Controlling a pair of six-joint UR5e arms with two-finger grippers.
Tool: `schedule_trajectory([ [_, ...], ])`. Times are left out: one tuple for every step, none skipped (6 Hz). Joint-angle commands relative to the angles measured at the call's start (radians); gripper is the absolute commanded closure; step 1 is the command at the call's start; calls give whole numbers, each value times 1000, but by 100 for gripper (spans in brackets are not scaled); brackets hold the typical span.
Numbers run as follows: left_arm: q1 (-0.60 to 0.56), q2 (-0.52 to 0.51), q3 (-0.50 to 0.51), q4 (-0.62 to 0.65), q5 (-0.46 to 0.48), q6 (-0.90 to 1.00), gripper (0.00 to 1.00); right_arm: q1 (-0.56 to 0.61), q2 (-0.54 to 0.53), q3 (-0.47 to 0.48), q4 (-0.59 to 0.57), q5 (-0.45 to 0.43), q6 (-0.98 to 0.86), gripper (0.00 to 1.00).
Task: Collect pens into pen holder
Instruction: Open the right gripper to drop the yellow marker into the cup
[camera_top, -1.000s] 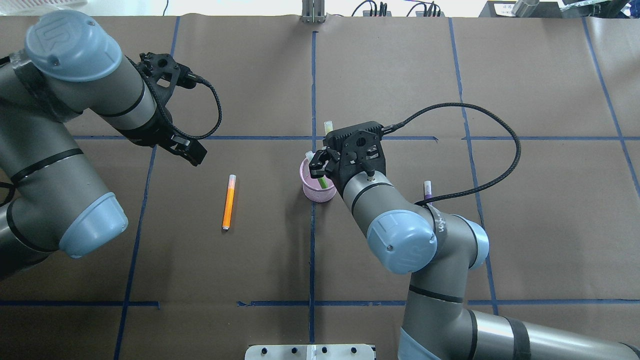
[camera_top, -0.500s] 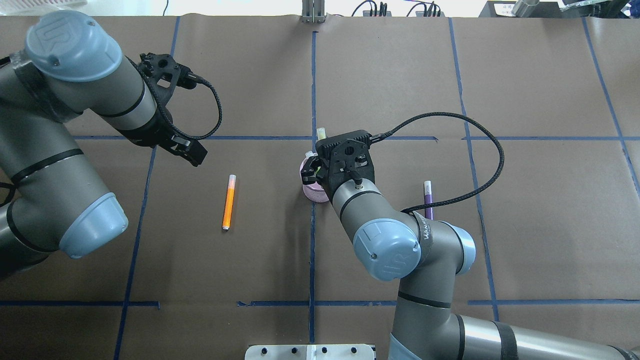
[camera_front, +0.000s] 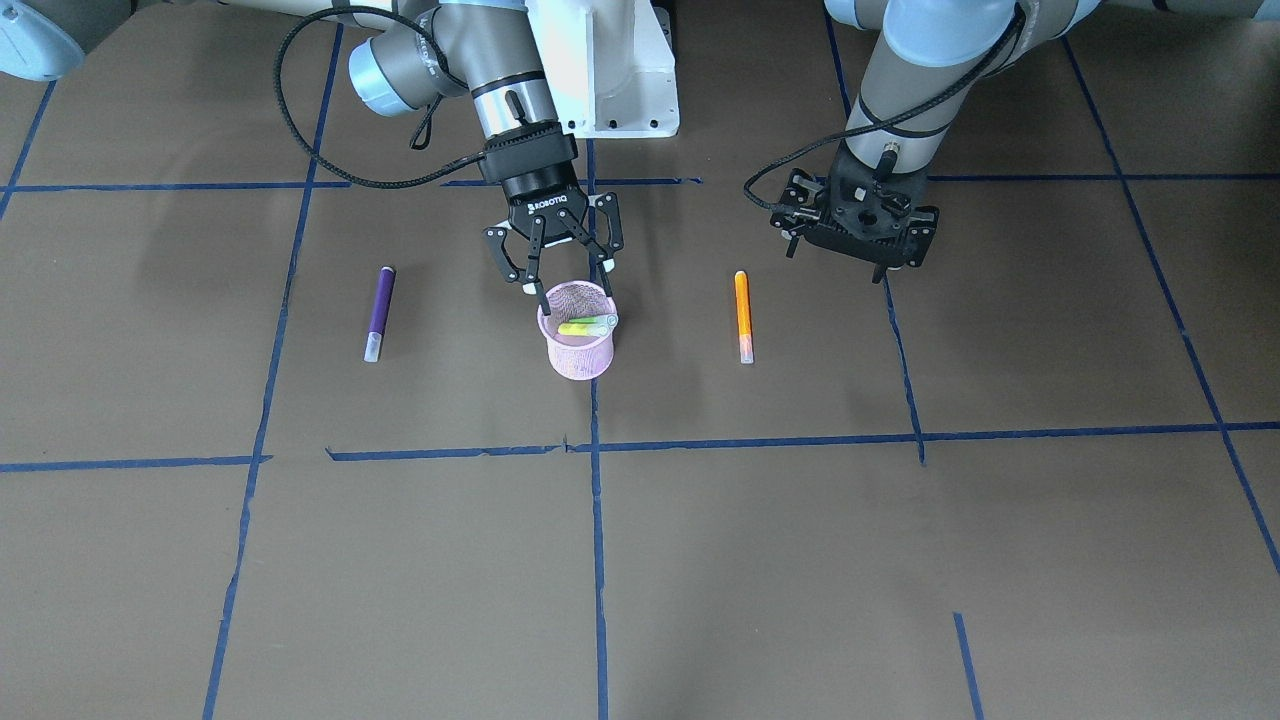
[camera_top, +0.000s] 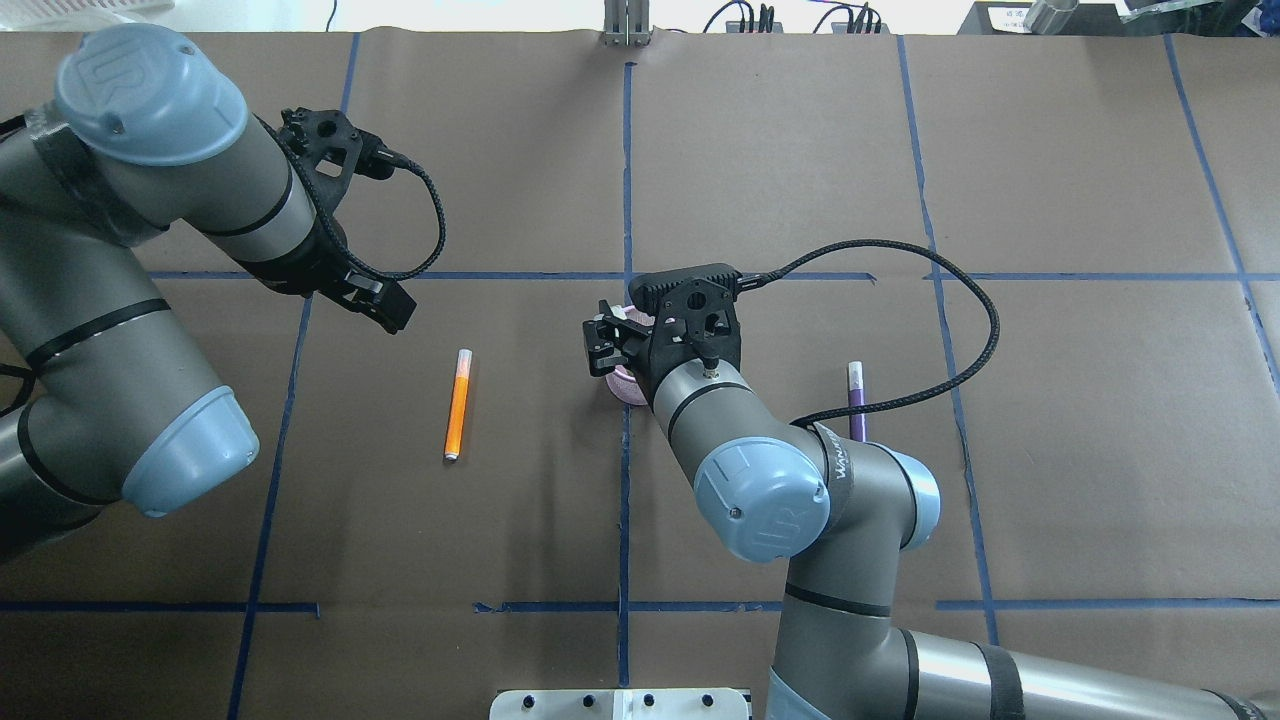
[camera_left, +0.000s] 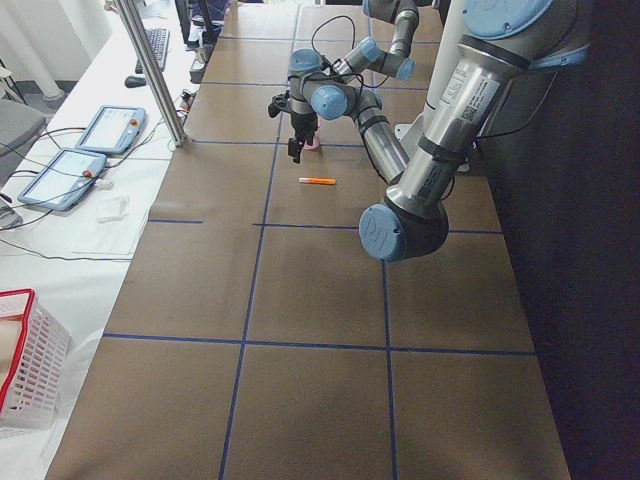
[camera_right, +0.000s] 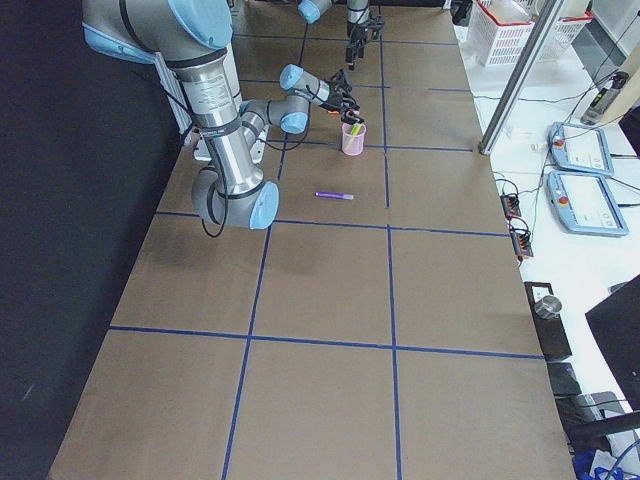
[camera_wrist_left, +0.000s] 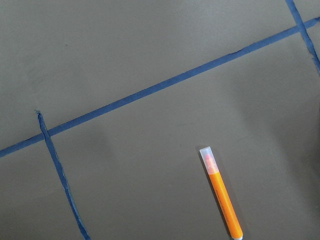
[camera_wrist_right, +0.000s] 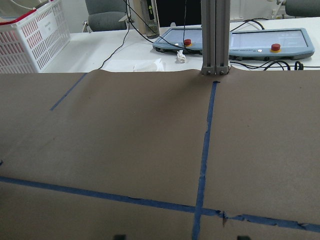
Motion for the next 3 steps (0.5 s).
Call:
schedule_trajectory([
  [17, -10, 38, -25, 3, -115, 0, 88, 10, 7, -74, 265, 8, 0],
  [43, -10, 73, -85, 6, -233, 0, 175, 31, 10, -228, 440, 7, 0],
  [73, -10, 136, -194, 40, -390, 0, 288, 31, 10, -339, 650, -8, 0],
])
